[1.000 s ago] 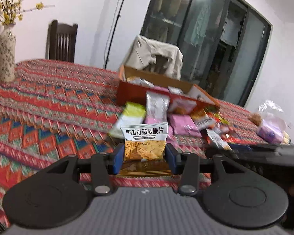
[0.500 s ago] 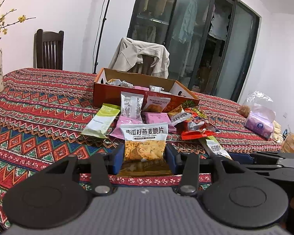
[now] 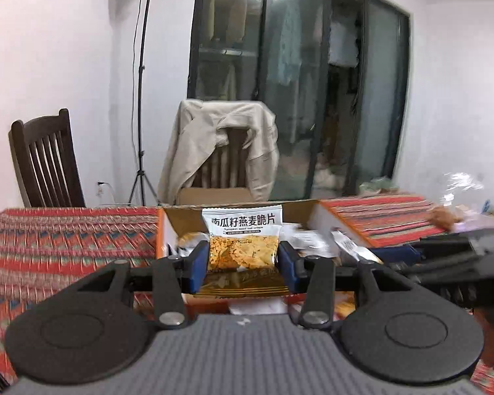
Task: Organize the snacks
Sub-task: 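Lift both oat-crisp packets and carry them over the box, then open both grippers to drop the oat-crisp packets into the box, then move both grippers back to the snack pile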
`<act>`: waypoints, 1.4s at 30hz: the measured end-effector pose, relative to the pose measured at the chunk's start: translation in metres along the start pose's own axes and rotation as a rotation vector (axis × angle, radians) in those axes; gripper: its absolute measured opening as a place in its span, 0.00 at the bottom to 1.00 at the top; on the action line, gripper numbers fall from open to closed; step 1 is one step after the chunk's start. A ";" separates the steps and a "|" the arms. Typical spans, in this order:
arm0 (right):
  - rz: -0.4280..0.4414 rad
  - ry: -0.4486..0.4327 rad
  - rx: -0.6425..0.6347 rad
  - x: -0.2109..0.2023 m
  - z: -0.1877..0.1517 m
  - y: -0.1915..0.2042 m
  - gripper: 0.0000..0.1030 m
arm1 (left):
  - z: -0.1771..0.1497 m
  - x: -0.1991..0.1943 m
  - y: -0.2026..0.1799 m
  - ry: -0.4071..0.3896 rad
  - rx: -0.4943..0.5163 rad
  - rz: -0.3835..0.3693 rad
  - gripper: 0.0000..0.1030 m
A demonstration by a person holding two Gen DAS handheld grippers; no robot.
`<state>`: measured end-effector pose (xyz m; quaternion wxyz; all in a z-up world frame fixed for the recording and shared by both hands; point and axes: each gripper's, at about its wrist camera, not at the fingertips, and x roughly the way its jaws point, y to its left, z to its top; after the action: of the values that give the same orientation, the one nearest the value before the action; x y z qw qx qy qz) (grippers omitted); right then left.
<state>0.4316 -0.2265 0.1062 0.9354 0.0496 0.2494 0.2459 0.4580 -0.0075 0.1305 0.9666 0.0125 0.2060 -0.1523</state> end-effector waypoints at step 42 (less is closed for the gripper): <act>-0.156 0.050 -0.066 -0.024 0.040 -0.035 0.66 | -0.010 -0.104 0.007 -0.070 -0.032 0.137 0.99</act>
<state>0.4488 -0.2679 0.1445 0.9462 -0.0070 0.2676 0.1816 0.3663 0.0303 0.1629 0.9814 0.0058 0.1729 -0.0830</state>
